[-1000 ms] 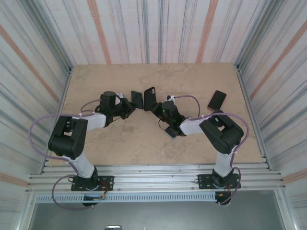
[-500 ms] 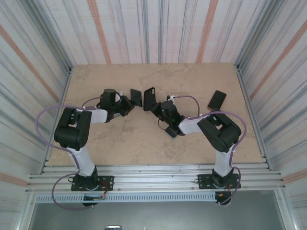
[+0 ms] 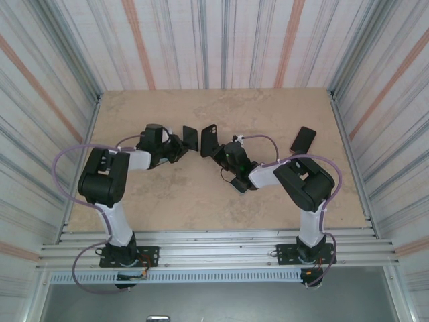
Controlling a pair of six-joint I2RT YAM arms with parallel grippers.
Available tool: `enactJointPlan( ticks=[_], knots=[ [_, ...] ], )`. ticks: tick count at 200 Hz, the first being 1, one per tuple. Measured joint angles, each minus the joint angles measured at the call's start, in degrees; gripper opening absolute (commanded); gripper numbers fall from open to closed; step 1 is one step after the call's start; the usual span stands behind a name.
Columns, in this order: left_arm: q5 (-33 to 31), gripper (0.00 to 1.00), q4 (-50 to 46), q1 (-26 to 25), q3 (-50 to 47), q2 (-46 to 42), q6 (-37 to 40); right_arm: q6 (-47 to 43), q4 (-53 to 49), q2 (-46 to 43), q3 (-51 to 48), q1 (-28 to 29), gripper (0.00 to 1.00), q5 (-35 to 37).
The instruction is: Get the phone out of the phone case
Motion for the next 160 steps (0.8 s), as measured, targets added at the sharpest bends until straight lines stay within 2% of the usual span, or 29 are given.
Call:
enactJointPlan(
  ticks=[37, 57, 102, 160],
  knots=[
    [0.0, 0.21, -1.4, 0.0, 0.4, 0.2, 1.6, 0.8, 0.0, 0.0, 0.5, 0.0, 0.0, 0.0],
    [-0.2, 0.28, -2.1, 0.0, 0.5, 0.3, 2.3, 0.8, 0.0, 0.4, 0.7, 0.0, 0.0, 0.0],
    [-0.5, 0.36, -3.5, 0.0, 0.9, 0.5, 2.8, 0.8, 0.0, 2.1, 1.5, 0.0, 0.0, -0.2],
    [-2.7, 0.41, -7.3, 0.0, 1.7, 1.0, 5.3, 0.8, 0.0, 3.3, 2.1, -0.1, 0.0, -0.2]
  ],
)
